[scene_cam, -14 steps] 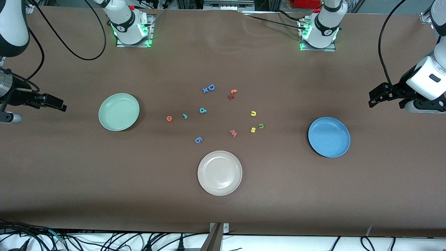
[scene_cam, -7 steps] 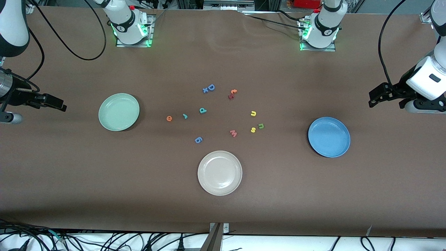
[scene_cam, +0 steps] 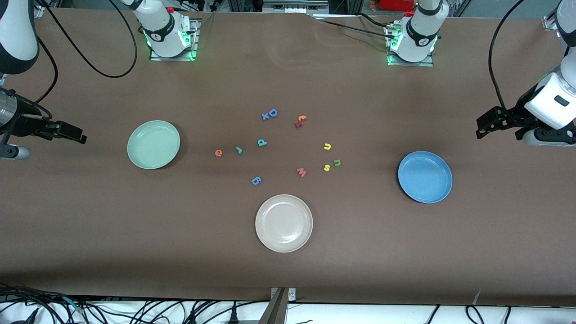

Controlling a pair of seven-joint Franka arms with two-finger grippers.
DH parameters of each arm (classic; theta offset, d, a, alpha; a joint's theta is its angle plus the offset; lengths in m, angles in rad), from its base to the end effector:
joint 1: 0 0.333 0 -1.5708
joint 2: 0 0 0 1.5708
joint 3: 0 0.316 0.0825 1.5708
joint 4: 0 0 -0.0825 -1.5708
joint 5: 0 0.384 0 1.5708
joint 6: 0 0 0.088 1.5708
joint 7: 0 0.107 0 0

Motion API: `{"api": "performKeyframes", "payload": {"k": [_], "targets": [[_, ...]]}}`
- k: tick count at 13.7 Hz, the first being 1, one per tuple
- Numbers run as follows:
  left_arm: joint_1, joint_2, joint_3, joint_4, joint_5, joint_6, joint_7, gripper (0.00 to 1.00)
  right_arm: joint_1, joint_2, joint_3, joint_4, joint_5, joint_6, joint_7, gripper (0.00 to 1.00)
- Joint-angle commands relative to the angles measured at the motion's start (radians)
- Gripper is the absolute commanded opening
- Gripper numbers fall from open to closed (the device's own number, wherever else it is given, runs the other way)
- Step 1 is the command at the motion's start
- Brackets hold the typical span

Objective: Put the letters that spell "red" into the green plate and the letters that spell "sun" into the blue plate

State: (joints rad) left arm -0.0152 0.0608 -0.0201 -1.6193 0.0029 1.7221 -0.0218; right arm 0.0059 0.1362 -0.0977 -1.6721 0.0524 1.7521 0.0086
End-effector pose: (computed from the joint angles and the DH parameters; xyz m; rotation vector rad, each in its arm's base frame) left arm 0.5843 -0.0200 0.5803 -3.1404 0.0217 -0.0660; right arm 0.5972 -0.0473 0.5134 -3.0954 0.1716 0.0835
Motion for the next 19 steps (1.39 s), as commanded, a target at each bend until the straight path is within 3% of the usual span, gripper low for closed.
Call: {"api": "performKeyframes", "payload": {"k": [1,19], "targets": [[0.001,0.014,0.003,0.033,-0.021,-0.024,0.019,1.0,0.011,-0.012,-0.008,-0.011,-0.019,-0.006,0.016,1.0],[-0.009,0.034,0.0,0.032,-0.023,-0.024,0.02,1.0,0.012,-0.013,0.0,-0.025,-0.016,-0.011,0.037,1.0]]}}
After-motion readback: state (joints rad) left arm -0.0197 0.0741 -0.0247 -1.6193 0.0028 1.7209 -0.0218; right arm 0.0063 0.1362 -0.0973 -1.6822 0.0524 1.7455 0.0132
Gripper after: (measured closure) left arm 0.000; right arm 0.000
